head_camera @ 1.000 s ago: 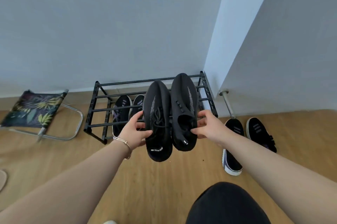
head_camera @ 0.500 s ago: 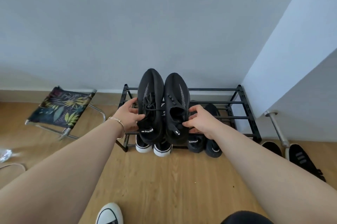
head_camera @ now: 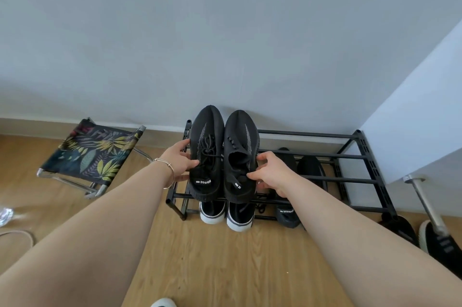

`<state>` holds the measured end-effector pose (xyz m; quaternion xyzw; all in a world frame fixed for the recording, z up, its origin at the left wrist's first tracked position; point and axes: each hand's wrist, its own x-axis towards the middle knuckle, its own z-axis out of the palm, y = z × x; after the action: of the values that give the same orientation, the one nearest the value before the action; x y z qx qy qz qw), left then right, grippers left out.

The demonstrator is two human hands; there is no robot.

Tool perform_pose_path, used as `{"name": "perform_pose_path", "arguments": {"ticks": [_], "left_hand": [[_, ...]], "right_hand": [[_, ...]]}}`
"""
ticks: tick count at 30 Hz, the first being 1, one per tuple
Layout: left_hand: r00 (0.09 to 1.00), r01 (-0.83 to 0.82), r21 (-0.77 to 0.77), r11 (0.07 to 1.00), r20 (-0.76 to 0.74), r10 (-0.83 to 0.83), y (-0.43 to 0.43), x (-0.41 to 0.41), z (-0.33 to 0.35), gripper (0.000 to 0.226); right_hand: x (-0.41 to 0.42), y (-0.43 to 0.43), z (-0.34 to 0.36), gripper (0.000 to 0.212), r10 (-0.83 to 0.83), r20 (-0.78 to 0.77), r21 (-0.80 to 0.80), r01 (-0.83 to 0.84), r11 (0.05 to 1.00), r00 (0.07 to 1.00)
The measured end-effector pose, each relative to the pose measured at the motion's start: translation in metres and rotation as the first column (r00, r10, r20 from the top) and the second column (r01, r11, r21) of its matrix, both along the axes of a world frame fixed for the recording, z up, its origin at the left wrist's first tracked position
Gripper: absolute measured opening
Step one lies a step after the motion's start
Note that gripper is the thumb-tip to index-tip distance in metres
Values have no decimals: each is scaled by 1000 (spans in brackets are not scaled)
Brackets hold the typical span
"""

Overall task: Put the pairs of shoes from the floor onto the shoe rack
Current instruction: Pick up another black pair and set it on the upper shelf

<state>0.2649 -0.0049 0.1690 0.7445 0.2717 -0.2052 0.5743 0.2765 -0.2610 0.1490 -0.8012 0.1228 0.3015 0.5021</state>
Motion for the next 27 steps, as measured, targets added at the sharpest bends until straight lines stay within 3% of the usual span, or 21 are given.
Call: {"name": "perform_pose_path", "arguments": {"ticks": [11,17,27], "left_hand": [[999,38,63,997,22,-39,11,6,-22,72],[994,113,123,986,-28,-110,21,3,-21,71],[998,50,121,991,29,-54,17,-3,-23,67]], "right_hand": [[0,9,-12,61,1,108,-90,9,996,994],[-4,19,-12,64,-20,73,-57,25,998,997],[-6,23,-12,60,6,95,-117,6,993,995]]}}
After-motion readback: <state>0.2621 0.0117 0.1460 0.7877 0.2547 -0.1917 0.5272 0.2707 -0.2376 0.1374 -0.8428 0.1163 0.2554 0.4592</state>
